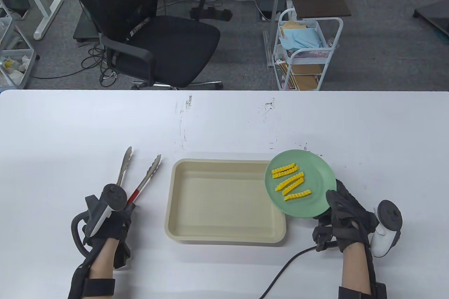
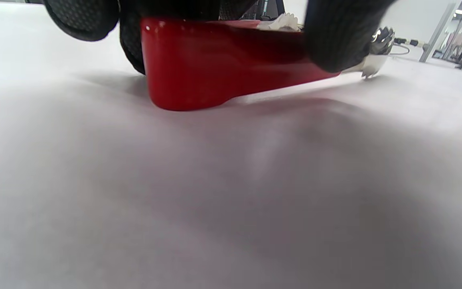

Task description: Hold plate and receive fries gripped by tongs from baking tray

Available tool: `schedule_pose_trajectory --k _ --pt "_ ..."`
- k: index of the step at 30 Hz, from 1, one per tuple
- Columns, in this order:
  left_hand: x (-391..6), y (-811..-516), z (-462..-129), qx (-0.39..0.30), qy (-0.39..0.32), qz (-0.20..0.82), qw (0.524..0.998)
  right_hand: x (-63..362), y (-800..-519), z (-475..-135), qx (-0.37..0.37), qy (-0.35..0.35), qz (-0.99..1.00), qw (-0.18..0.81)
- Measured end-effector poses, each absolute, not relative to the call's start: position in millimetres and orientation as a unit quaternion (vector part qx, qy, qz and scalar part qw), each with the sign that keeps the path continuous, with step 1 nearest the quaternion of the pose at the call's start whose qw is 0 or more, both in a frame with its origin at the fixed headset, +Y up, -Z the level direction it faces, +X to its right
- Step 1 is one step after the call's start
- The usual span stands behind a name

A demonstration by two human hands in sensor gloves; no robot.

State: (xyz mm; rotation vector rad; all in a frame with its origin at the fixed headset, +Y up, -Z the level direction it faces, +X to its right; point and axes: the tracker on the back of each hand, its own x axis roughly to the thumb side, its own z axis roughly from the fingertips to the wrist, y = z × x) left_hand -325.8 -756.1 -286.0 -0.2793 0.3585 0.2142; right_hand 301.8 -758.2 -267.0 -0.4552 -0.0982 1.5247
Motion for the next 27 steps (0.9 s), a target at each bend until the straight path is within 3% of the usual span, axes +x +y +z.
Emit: schedule_pose_trajectory --k 6,15,27 --pt "-326 -742 -277 -0.087 0.154 0.155 0.972 318 -760 -262 -0.261 -0.077 0.679 0.682" --pt "-295 -722 -264 -0.039 0.083 0.166 0.982 328 -768 -261 -0.326 -0.045 0.68 0.656" --pt "-273 -713 -254 -0.022 0.032 0.165 0.986 331 -777 -266 -0.337 -0.01 0.675 0.657"
